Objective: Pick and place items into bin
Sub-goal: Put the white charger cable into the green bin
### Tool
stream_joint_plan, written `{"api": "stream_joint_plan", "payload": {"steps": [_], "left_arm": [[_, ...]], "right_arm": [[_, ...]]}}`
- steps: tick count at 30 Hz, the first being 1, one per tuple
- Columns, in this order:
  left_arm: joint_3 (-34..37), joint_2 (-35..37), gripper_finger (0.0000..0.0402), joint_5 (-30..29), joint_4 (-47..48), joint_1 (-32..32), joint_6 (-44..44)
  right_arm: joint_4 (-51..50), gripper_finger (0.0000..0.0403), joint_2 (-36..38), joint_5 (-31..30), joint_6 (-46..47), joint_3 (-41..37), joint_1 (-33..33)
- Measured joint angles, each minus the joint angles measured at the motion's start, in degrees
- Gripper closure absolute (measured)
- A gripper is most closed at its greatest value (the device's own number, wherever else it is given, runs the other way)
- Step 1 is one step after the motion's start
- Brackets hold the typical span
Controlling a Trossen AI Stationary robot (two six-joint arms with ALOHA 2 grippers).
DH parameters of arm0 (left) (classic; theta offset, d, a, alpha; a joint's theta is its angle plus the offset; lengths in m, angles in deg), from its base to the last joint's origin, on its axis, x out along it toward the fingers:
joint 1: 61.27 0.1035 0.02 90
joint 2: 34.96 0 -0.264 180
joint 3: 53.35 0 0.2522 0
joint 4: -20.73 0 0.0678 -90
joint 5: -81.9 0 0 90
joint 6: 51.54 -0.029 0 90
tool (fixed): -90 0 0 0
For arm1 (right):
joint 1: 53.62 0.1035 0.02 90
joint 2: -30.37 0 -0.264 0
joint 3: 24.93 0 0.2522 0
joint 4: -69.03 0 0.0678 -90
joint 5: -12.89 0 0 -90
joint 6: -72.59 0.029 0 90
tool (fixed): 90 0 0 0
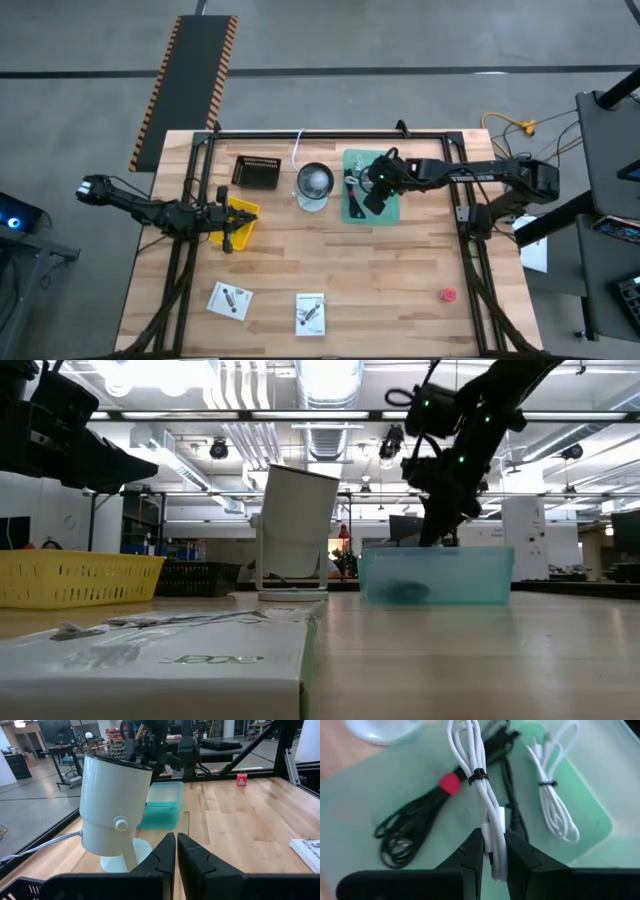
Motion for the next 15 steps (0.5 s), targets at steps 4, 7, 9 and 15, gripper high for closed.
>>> {"api": "stream_joint_plan", "payload": {"steps": [4,7,9,15], "left_arm": [[0.0,0.0,0.04,0.0,0.0,0.0,0.0],[0.0,0.0,0.04,0.0,0.0,0.0,0.0],[0.0,0.0,0.04,0.0,0.0,0.0,0.0],[0.0,0.0,0.04,0.0,0.0,0.0,0.0]], "right_arm": [[-0.3,0.036,-1.5,0.0,1.9,0.0,-1.9],[-0.2,0.036,-2.2,0.0,2.1,0.0,-3.3],[0.2,0.036,-2.6,-0.3,2.1,0.0,-4.3],[0.2,0.036,-2.7,-2.8,2.0,0.0,-7.7]]}}
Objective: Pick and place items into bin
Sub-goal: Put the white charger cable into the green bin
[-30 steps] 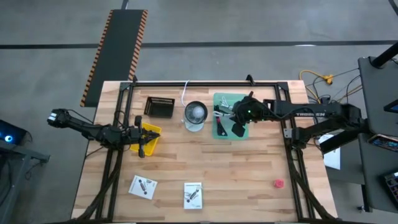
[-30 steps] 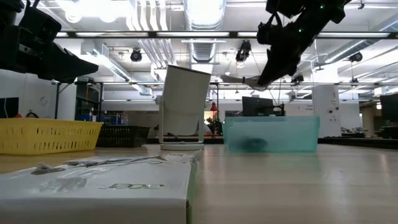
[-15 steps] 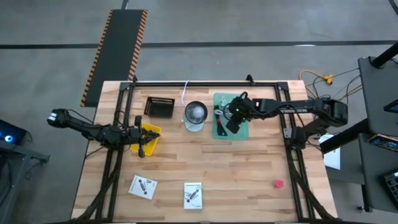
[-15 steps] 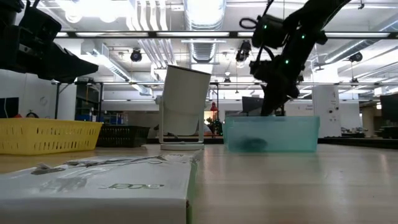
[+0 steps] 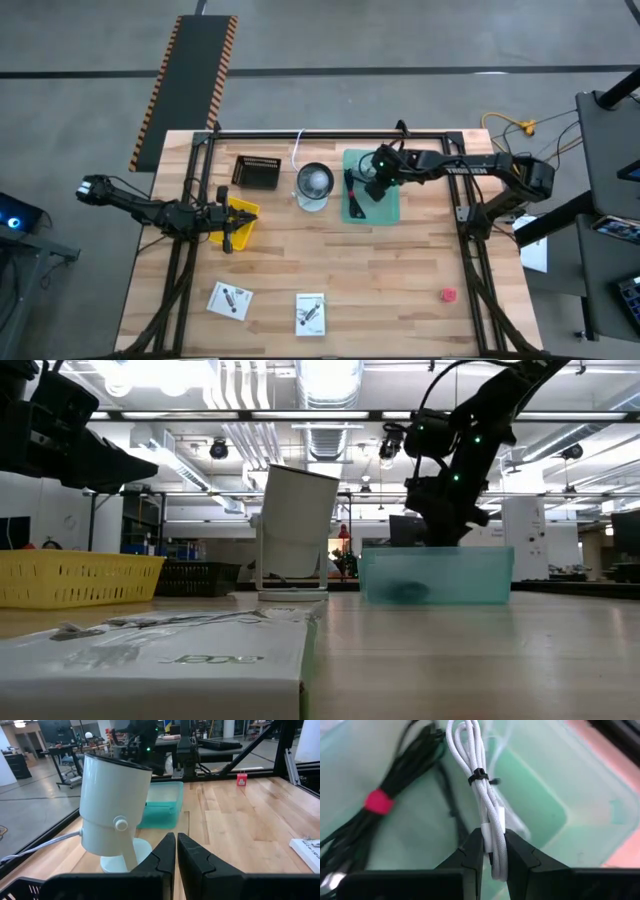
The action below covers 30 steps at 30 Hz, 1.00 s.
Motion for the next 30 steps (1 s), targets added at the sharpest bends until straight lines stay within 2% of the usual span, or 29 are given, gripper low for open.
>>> {"api": "stream_joint_plan", "payload": {"steps": [21,30], "left_arm": [[0.0,0.0,0.04,0.0,0.0,0.0,0.0],[0.0,0.0,0.04,0.0,0.0,0.0,0.0]], "right_arm": [[0.3,0.0359,0.0,-0.2,-4.2,0.0,-5.9],[0.7,0.0321,0.0,-0.2,-5.1,0.0,-5.9]]}}
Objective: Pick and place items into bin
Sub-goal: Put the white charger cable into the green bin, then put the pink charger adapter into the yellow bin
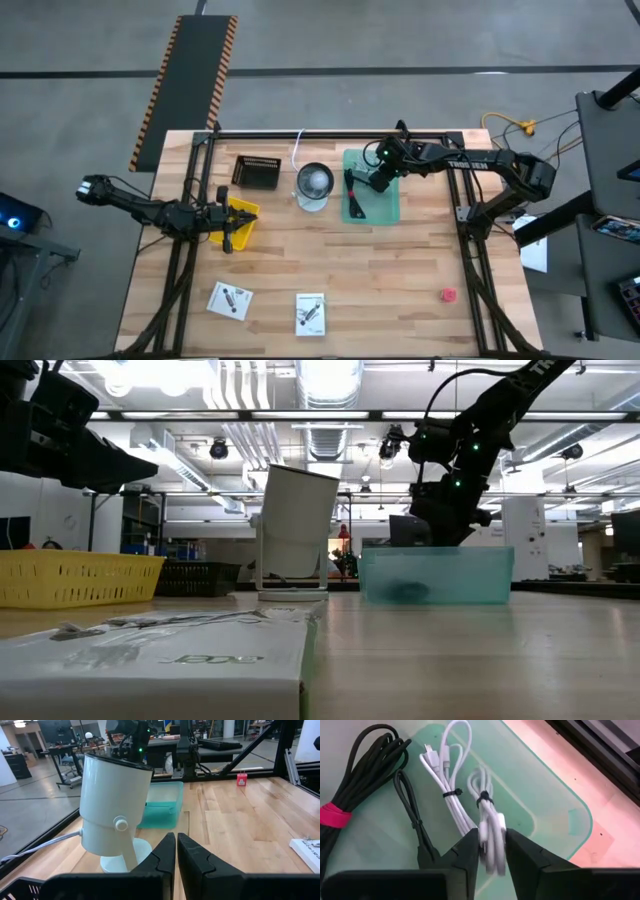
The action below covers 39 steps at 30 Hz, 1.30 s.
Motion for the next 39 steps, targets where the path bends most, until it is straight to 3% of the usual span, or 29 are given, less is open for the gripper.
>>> {"api": "stream_joint_plan", "payload": {"steps": [10,16,21,30,39], "left_arm": [[0.0,0.0,0.04,0.0,0.0,0.0,0.0],[0.0,0.0,0.04,0.0,0.0,0.0,0.0],[0.0,0.0,0.04,0.0,0.0,0.0,0.0],[0.0,0.0,0.04,0.0,0.0,0.0,0.0],[0.0,0.0,0.04,0.0,0.0,0.0,0.0]], "right_arm": [[1.2,0.0277,0.2,0.8,0.8,0.0,0.1],[1.4,0.0271,3.1,11.0,2.7,1.9,1.1],[0.3,0.0276,7.6,13.4,2.7,3.7,5.2],[-12.9,0.0265,18.4,23.8,3.1,5.1,20.7],[-20.2,0.0232,23.6,24.7,11.1,5.0,44.0]]}}
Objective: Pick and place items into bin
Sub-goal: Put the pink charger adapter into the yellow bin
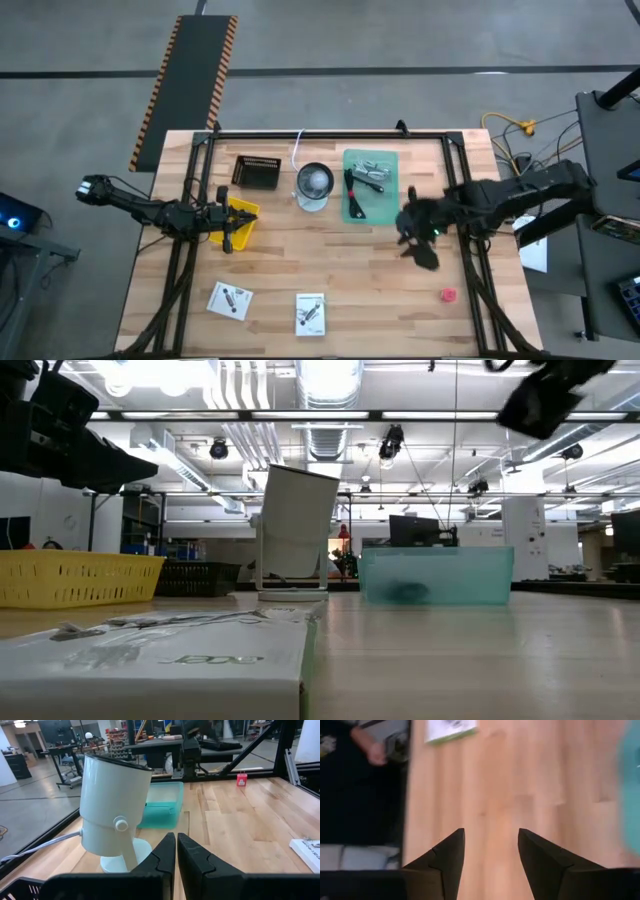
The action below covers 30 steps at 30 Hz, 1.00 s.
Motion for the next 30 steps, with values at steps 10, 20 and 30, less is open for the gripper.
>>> {"api": "stream_joint_plan", "payload": {"steps": [10,20,30], "left_arm": [[0.0,0.0,0.04,0.0,0.0,0.0,0.0],[0.0,0.0,0.04,0.0,0.0,0.0,0.0],[0.0,0.0,0.04,0.0,0.0,0.0,0.0]], "right_arm": [[-0.6,0.0239,-1.6,-1.3,12.0,-0.6,18.6],[-0.6,0.0224,-7.8,-8.3,16.7,-0.6,23.9],[1.4,0.022,-16.0,-14.2,18.8,0.0,23.3]]}}
